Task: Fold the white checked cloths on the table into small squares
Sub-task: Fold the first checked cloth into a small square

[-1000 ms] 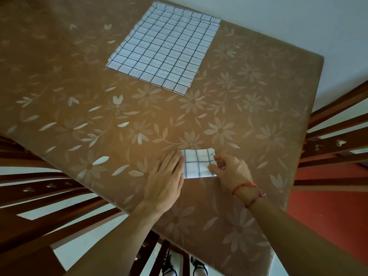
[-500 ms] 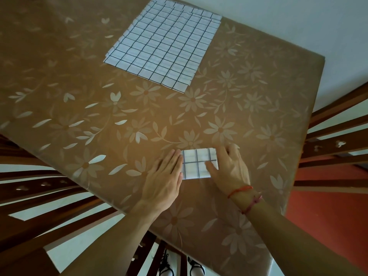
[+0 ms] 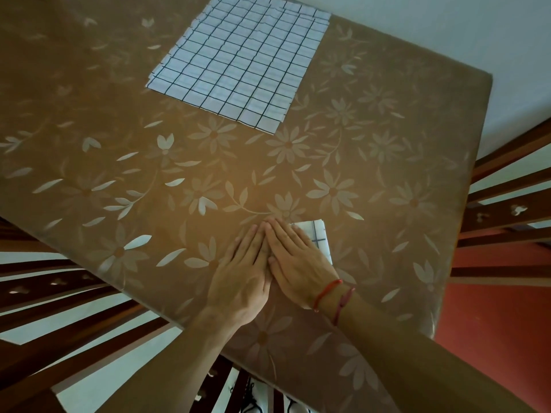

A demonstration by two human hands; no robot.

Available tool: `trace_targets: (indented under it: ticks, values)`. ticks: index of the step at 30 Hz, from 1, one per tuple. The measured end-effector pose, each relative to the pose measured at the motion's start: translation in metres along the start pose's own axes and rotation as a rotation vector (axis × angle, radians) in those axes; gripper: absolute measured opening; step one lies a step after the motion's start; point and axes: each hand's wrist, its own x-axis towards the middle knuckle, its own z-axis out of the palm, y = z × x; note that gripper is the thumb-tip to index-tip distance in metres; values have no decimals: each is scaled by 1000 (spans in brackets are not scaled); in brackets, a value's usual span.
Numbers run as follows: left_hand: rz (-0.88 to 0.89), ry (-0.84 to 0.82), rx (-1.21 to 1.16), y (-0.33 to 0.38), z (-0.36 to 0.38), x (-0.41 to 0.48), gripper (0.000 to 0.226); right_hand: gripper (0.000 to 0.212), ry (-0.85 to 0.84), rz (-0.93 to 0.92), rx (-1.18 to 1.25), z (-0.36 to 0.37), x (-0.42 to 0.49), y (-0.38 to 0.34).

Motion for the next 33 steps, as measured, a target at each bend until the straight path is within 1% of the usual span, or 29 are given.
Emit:
trace_targets:
  ticks: [4, 9, 15, 20, 23, 26, 30, 33]
  values:
    - [-5, -11, 17, 0, -3, 0, 57, 57, -24, 27, -86, -1, -4, 6]
    - [-12, -33, 42, 1, -4, 0, 57, 60, -51, 74, -72, -4, -6, 4]
    - [-31, -62, 30, 3, -8, 1, 59, 65, -101, 175, -110, -17, -37, 48]
    - [-49, -106, 13, 6, -14, 2, 59, 67, -114, 188, -137, -19, -36, 46]
    - [-74, -101, -31, 8, -20, 6, 57, 67, -129, 196, -136, -22, -36, 47]
    - [-79, -56, -96, 10, -29, 14, 53, 68, -135, 206, -134, -25, -34, 44]
    - [-88, -46, -190, 13, -43, 26, 63, 70, -138, 206, -96, -29, -31, 44]
    - [-156, -92, -250, 15, -49, 38, 69, 75, -139, 204, -35, -35, -28, 43]
